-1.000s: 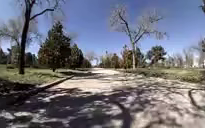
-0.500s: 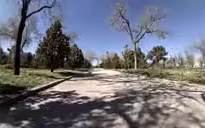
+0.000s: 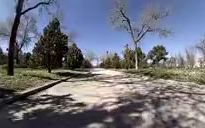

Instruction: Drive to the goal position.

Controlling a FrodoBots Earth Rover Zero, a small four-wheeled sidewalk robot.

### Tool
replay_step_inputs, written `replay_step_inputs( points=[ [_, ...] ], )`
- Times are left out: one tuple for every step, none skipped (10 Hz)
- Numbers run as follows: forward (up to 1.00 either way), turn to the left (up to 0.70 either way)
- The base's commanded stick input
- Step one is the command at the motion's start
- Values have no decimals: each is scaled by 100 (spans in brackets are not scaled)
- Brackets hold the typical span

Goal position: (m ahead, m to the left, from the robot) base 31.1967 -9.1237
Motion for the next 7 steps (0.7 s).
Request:
replay_step_inputs(
  points=[
    [85,0],
    [85,0],
    [85,0],
    [85,0],
    [85,0],
    [85,0],
    [85,0]
  ],
)
